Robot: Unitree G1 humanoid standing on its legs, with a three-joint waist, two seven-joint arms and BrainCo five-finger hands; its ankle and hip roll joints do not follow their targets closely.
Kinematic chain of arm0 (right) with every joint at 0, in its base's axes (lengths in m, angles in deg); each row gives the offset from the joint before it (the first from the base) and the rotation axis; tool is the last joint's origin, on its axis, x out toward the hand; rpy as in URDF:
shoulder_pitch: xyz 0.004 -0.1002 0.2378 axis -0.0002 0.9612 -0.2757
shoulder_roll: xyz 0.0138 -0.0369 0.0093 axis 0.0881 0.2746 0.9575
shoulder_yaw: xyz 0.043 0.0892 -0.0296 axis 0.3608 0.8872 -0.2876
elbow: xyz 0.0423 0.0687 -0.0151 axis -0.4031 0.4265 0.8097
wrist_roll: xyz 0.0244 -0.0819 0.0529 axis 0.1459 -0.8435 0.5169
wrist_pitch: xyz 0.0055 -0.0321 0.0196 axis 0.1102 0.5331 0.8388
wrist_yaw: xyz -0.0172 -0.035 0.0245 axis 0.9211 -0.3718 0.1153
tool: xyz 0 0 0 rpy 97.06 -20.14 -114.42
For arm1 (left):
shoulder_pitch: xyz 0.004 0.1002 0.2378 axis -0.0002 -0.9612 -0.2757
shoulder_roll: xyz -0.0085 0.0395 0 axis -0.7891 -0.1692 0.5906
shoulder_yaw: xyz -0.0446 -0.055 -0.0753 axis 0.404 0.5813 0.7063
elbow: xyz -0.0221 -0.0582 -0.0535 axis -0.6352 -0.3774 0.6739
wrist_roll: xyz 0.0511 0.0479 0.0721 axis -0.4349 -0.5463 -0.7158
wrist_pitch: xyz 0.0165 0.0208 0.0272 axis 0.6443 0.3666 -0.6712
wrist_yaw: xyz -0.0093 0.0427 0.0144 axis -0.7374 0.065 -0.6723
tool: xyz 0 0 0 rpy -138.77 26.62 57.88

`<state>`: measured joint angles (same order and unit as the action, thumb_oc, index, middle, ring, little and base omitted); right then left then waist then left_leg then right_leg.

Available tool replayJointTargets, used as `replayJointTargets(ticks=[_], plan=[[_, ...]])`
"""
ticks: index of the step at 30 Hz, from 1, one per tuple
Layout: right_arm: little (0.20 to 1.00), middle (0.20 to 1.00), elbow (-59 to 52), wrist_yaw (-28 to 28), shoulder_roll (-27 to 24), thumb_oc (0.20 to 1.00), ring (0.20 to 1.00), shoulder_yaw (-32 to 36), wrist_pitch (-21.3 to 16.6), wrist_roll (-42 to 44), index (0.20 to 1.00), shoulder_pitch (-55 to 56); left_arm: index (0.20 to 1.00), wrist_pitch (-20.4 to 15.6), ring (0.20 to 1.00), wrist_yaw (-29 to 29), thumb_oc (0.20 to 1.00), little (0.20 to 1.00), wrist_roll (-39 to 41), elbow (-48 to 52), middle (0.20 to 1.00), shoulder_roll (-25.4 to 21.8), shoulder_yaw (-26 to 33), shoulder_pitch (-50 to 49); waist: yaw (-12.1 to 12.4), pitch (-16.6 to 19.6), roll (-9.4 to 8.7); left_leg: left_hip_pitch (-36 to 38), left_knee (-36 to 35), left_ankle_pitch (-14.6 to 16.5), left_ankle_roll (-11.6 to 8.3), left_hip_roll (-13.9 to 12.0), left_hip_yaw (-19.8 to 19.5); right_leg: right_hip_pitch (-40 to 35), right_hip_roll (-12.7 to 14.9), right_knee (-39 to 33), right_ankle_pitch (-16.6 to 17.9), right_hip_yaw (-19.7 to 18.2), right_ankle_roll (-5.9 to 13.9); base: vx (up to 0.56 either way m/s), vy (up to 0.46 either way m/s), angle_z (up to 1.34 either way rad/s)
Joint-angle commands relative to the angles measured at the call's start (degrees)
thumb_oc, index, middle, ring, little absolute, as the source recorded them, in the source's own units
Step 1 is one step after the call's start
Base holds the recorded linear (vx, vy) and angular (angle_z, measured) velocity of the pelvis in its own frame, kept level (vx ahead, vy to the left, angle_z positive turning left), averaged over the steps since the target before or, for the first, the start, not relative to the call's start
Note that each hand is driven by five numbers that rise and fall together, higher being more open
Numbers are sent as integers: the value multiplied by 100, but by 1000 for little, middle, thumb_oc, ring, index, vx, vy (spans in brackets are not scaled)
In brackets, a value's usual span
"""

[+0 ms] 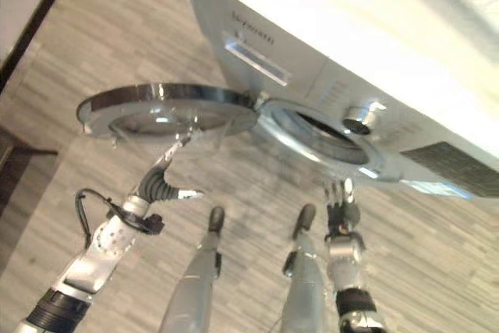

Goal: Grab the laundry basket,head to the washer,open it,put in the laundry and shut it.

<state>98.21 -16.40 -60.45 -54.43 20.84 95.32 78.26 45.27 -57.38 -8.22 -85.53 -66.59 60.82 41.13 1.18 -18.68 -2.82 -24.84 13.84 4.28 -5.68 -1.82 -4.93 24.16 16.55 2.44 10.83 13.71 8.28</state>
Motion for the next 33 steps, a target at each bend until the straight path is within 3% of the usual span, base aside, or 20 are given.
replayJointTargets(ticks=[1,5,6,7,9,11,12,13,14,15,17,21,25,26,28,30,31,32,33], plan=[[1000,1000,299,-77,-335,1000,1000,-61,449,-1235,1000,427,1000,-111,1000,-125,1000,1000,-176,120,1000,238,364,-483,-89,413,171,441,-2,535,247,175,374,-686,388,-75,-407,24,428,56,269,-34],[1000,1000,983,-55,-395,1000,1000,-16,712,-2087,1000,695,1000,-27,1000,-248,1000,1000,-270,-313,1000,308,451,-865,-197,789,289,1286,-371,621,545,411,531,-1077,508,-137,-5,-142,559,96,252,-32],[1000,1000,1126,-31,-380,1000,1000,14,742,-2202,1000,696,1000,-18,1000,-230,1000,1000,-294,-362,1000,310,490,-955,-247,826,318,1414,-457,553,606,465,554,-1030,553,-22,234,-205,594,37,191,-30],[1000,1000,1278,26,-352,1000,1000,-41,758,-2358,1000,680,1000,21,1000,-207,1000,1000,-329,-451,1000,328,493,-1019,-229,813,430,1651,-608,515,656,419,598,-1050,460,150,151,-228,583,-38,187,-30],[1000,1000,1603,93,-360,1000,1000,-165,767,-2733,1000,674,1000,67,1000,-159,1000,1000,-366,-641,1000,388,533,-1085,-186,783,616,1929,-855,302,729,341,685,-1179,187,688,-511,-99,395,-112,174,-46],[1000,1000,1805,140,-346,1000,1000,-249,788,-2935,1000,665,1000,133,1000,-89,1000,1000,-297,-865,1000,467,587,-1078,-115,858,677,2113,-1034,188,764,260,750,-1437,-170,1103,-1162,41,235,-71,62,-33],[1000,1000,1808,139,-347,1000,1000,-248,786,-2935,1000,659,1000,131,1000,-87,1000,1000,-297,-868,1000,468,588,-1074,-117,854,674,2109,-1047,161,761,262,751,-1432,-170,1092,-1144,43,226,-52,-3,-35],[1000,1000,2025,198,-284,1000,1000,-303,774,-3053,1000,601,1000,187,1000,-14,1000,1000,-267,-1062,1000,565,613,-1083,22,1042,674,2239,-1212,61,771,216,879,-1833,-372,1311,-1547,273,123,-58,-30,-30],[1000,1000,2153,224,-240,1000,1000,-335,766,-3102,1000,561,1000,190,1000,22,1000,1000,-226,-1116,1000,604,623,-1109,93,1141,655,2293,-1300,7,759,191,950,-2007,-417,1367,-1648,350,91,-57,-28,-26],[1000,1000,2158,222,-238,1000,1000,-335,763,-3102,1000,556,1000,189,1000,24,1000,1000,-226,-1117,1000,603,624,-1106,97,1142,655,2285,-1311,-18,758,188,956,-2000,-424,1348,-1623,349,84,-87,-88,-43],[1000,1000,2507,347,-166,1000,1000,-471,719,-3320,1000,422,1000,184,1000,90,1000,1000,-104,-1295,1000,748,533,-1073,312,1423,500,2279,-1420,-121,753,223,1029,-2548,-703,1075,-1888,139,67,-116,-153,-52],[1000,1000,2592,475,-160,1000,1000,-789,743,-3513,1000,272,1000,225,1000,211,1000,1000,3,-1486,1000,979,397,-923,449,1535,348,2036,-1453,-480,600,135,1012,-2718,-1075,437,-2057,-385,-141,-164,-165,-12],[1000,1000,2556,518,-206,1000,1000,-842,731,-3537,1000,274,1000,227,1000,206,1000,1000,107,-1526,1000,1044,272,-813,480,1571,318,1876,-1602,-784,462,38,890,-2782,-1225,169,-2095,-285,-288,-133,-161,0],[1000,1000,2593,566,-259,1000,1000,-851,710,-3620,1000,318,1000,239,1000,209,1000,1000,133,-1543,1000,1102,181,-746,493,1544,318,1708,-1630,-979,352,-28,853,-2852,-1306,21,-2150,-126,-356,-144,-148,19],[1000,1000,2591,619,-283,1000,1000,-822,689,-3644,1000,347,1000,249,1000,236,1000,1000,137,-1536,1000,1134,135,-674,462,1505,321,1582,-1577,-1073,282,-80,851,-2879,-1331,-18,-2179,27,-400,-155,-132,38],[1000,1000,2616,747,-396,1000,1000,-765,673,-3718,1000,474,1000,253,1000,349,1000,1000,194,-1522,1000,1256,127,-493,305,1373,291,1369,-1238,-1122,189,-380,1497,-2960,-1311,-74,-2255,445,-473,-174,-94,98],[1000,1000,2615,747,-397,1000,1000,-765,674,-3719,1000,473,1000,254,1000,350,1000,1000,194,-1523,1000,1258,127,-491,303,1365,292,1366,-1221,-1112,187,-381,1494,-2965,-1311,-72,-2260,447,-474,-94,-32,108],[1000,1000,2612,781,-423,1000,1000,-753,681,-3709,1000,523,1000,265,1000,396,1000,1000,257,-1497,1000,1286,167,-482,232,1350,291,1382,-1120,-1132,169,-544,1798,-2966,-1302,-88,-2252,538,-505,15,-21,82],[1000,1000,2638,795,-442,1000,1000,-766,683,-3739,1000,574,1000,258,1000,469,1000,1000,294,-1484,1000,1331,237,-477,204,1359,252,1445,-1028,-1070,60,-665,1846,-3028,-1273,-93,-2338,517,-530,-66,1,51]])
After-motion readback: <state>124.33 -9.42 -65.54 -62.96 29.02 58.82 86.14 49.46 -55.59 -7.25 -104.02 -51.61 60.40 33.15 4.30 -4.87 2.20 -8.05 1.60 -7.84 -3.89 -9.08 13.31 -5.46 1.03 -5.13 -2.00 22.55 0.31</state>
